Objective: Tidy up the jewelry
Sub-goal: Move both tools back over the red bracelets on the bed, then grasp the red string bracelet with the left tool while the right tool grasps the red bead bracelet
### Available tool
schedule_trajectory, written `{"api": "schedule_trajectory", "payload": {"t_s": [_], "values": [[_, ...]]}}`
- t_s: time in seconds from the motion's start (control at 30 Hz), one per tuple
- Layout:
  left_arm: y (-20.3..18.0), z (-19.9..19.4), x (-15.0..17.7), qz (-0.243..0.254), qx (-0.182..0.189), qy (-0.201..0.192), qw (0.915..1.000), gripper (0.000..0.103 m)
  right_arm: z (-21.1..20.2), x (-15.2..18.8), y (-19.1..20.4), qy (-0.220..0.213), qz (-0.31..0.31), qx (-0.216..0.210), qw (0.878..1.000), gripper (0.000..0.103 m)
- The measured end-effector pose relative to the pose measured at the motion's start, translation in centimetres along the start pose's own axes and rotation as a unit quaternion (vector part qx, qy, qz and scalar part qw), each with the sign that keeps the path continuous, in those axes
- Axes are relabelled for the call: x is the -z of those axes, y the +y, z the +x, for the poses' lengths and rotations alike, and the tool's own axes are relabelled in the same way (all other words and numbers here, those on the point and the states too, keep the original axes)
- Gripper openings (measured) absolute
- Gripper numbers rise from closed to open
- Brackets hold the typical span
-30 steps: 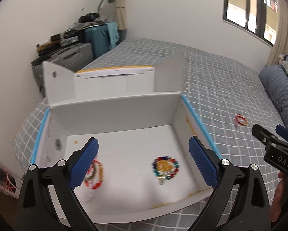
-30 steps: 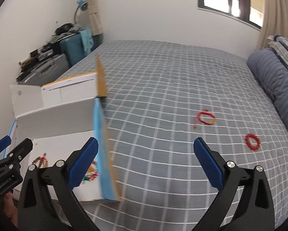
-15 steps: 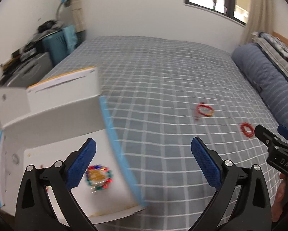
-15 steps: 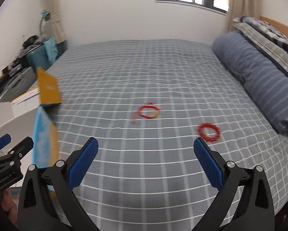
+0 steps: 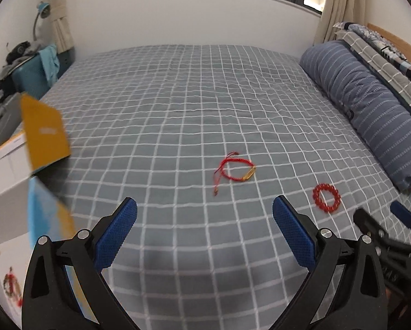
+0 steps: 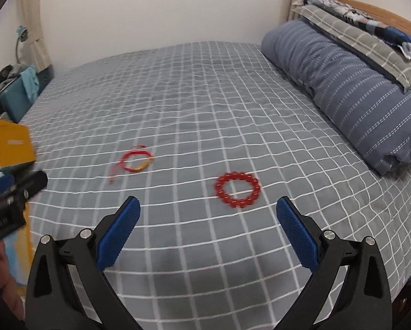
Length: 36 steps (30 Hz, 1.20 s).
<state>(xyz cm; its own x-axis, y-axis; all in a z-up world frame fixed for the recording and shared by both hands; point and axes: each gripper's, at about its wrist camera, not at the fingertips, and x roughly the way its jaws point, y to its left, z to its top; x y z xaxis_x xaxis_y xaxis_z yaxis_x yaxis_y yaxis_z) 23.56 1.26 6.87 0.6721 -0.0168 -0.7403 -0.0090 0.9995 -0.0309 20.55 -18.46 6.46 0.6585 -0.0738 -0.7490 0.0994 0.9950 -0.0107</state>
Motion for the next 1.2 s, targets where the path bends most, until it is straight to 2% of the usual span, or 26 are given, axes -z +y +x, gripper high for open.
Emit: {"api": "schedule_trajectory", "payload": {"t_s": [0.1, 0.27, 0.43, 0.5, 0.63, 0.93, 1.07, 1.2], "values": [[-1.6, 3.1, -1.5, 0.008, 0.006, 0.013, 0.9999, 0.097, 2.7, -0.5, -1.3, 0.014, 0.001, 0.005, 1.0, 0.095], [-2.1, 9.3, -3.7, -0.011, 0.012, 0.046, 0.9988, 0.097, 6.7, -1.5, -2.9, 0.026, -0.003, 0.005, 1.0, 0.095], [-2.3, 14.5, -4.0, 0.003, -0.003, 0.07, 0.9975, 0.097, 10.2, -1.6, -3.8, 0.037, 0.003, 0.0, 0.999, 0.095], [-2.3, 16.4, -3.7, 0.003, 0.001, 0.08, 0.9968, 0.097, 11.5, -1.3, -4.1, 0.046, -0.001, -0.001, 0.999, 0.095], [-2.5, 18.1, -3.2, 0.01, 0.004, 0.082, 0.9966, 0.097, 13.1, -0.9, -4.5, 0.057, 0.005, -0.007, 0.998, 0.095], [-3.6, 19.7, -2.2, 0.043, 0.007, 0.074, 0.9963, 0.097, 13.8, 0.0, -4.4, 0.063, -0.002, -0.015, 0.998, 0.095], [-3.6, 20.8, -1.9, 0.045, 0.006, 0.086, 0.9952, 0.097, 14.7, 0.5, -3.9, 0.079, -0.014, -0.016, 0.997, 0.085], [-3.7, 20.6, -1.9, 0.045, 0.003, 0.083, 0.9956, 0.096, 15.1, 0.8, -3.3, 0.088, -0.028, -0.015, 0.996, 0.075]]}}
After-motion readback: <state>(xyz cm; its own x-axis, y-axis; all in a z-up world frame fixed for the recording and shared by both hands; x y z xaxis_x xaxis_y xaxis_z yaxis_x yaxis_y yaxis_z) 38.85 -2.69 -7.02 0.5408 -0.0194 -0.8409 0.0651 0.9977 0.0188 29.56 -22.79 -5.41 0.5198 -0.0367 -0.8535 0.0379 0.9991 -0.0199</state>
